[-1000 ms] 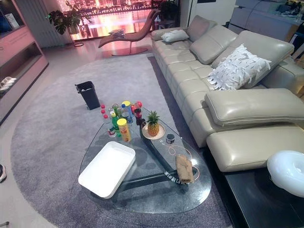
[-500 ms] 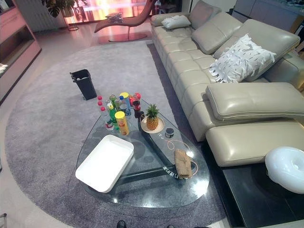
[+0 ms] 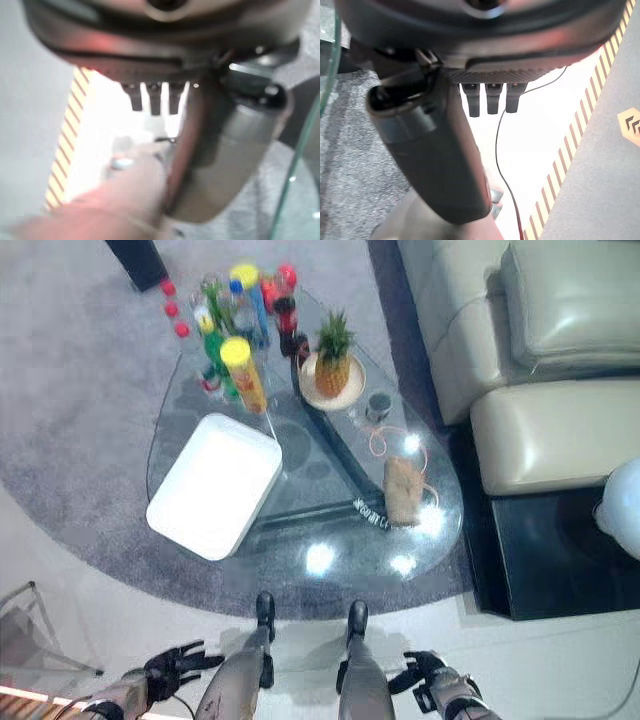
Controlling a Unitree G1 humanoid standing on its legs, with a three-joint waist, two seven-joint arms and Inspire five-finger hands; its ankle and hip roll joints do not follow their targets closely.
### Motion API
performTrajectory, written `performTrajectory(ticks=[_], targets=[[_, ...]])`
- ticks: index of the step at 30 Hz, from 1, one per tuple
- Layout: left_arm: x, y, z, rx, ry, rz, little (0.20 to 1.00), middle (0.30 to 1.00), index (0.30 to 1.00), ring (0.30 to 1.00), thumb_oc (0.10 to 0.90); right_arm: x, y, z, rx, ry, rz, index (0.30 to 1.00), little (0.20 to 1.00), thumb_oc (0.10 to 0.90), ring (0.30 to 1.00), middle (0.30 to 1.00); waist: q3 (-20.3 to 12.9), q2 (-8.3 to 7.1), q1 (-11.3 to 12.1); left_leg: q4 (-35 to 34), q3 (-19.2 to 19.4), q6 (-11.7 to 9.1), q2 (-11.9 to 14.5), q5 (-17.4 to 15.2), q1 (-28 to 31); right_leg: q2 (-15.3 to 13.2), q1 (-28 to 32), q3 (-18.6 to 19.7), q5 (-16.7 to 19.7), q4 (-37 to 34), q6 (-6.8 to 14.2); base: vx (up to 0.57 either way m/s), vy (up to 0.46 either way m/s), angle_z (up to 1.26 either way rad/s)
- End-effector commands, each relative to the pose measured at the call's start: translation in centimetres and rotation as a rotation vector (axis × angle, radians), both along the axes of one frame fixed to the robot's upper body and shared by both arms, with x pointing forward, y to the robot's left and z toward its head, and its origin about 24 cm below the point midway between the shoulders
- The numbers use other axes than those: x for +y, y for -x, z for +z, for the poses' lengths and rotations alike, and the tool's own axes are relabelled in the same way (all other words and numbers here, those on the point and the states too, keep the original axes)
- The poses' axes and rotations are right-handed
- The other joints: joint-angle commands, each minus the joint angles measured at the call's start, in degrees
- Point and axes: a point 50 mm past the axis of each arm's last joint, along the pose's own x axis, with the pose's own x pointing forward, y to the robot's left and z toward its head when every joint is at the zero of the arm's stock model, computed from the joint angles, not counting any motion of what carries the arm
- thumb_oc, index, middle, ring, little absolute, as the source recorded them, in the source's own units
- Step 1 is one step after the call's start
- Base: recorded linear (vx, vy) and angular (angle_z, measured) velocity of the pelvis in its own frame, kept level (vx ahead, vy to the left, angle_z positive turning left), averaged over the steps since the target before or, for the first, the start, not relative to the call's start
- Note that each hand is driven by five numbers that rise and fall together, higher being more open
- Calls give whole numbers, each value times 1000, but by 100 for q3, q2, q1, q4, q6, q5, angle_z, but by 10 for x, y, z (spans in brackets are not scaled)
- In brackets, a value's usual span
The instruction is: Wipe the table with a cloth and put it in the basket.
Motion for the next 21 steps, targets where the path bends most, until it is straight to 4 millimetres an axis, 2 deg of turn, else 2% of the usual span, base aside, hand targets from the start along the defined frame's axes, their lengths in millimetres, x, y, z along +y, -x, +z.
performTrajectory(ticks=[1,2,4,7,10,13,18,21], targets=[[13,-27,20,-169,51,144,900,900,900,900,800,-20,-6,11,-65,40,-64,900,900,800,900,900,96,-141,60,-9,-311,-37,-107,-131,-95,-221,-547,200,255,151,105,0,0,0],[13,-27,20,-169,51,144,900,900,900,900,800,-20,-6,11,-65,40,-64,900,900,800,900,900,96,-141,60,-9,-311,-37,-107,-131,-95,-221,-547,200,255,151,105,-49,32,4],[10,-49,36,-330,125,251,900,900,900,900,800,-27,-26,26,-204,77,-140,900,900,800,900,900,259,-73,71,11,-317,-13,-205,-75,-284,-326,-840,177,242,384,119,-65,55,7],[10,-67,52,-425,140,286,900,900,900,900,800,-35,-48,48,-400,137,-231,900,900,800,900,900,418,-60,78,328,-261,13,-267,-119,-593,-404,-1158,150,202,704,127,-56,23,3],[11,-72,56,-444,132,293,900,900,900,900,800,-36,-55,55,-459,154,-253,900,900,800,900,900,444,-65,71,465,-252,20,-281,-151,-713,-413,-1263,161,171,818,124,-35,-5,3],[26,-87,76,-520,86,403,900,900,900,900,800,-38,-75,77,-629,222,-297,900,900,800,900,900,446,-128,37,1337,-326,79,-373,-317,-1555,-410,-1987,212,-13,1517,91,-78,-58,4],[35,-93,88,-585,58,503,900,900,900,900,800,-36,-83,87,-717,265,-330,900,900,800,900,900,446,-152,29,2148,-420,160,-444,-502,-2349,-335,-2734,254,-209,2244,39,-52,-53,11],[35,-93,89,-592,57,514,900,900,900,900,800,-35,-85,88,-724,271,-337,900,900,800,900,900,446,-152,33,2392,-433,183,-459,-571,-2549,-308,-2924,270,-279,2474,14,-25,-28,18]])
